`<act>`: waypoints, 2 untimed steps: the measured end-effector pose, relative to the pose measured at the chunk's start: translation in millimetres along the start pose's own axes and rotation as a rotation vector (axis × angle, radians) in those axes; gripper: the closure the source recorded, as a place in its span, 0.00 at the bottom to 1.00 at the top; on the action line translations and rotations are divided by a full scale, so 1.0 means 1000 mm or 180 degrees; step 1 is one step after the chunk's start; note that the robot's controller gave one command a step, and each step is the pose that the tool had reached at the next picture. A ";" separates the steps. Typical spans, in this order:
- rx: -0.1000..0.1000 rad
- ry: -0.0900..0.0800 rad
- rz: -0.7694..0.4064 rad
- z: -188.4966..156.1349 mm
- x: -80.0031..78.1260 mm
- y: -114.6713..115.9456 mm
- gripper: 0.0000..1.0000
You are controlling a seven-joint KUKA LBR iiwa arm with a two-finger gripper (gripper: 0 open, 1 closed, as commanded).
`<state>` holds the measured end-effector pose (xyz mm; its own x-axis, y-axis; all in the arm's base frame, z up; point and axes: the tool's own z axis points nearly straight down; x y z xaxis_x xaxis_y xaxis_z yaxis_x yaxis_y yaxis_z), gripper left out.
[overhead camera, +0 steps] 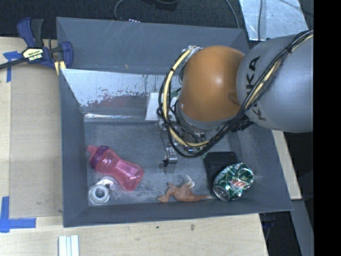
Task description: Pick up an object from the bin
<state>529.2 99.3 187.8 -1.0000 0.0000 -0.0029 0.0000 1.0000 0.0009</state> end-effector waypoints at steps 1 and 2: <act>-0.0001 -0.0001 -0.0232 0.064 -0.004 0.073 0.00; 0.0001 -0.0005 0.0129 0.081 0.039 0.128 0.00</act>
Offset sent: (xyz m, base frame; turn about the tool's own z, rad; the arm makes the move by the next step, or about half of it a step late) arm -0.0446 0.1347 -0.0831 0.0381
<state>490.3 227.6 106.3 -0.9992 0.0405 -0.0044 0.0405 0.9992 0.0007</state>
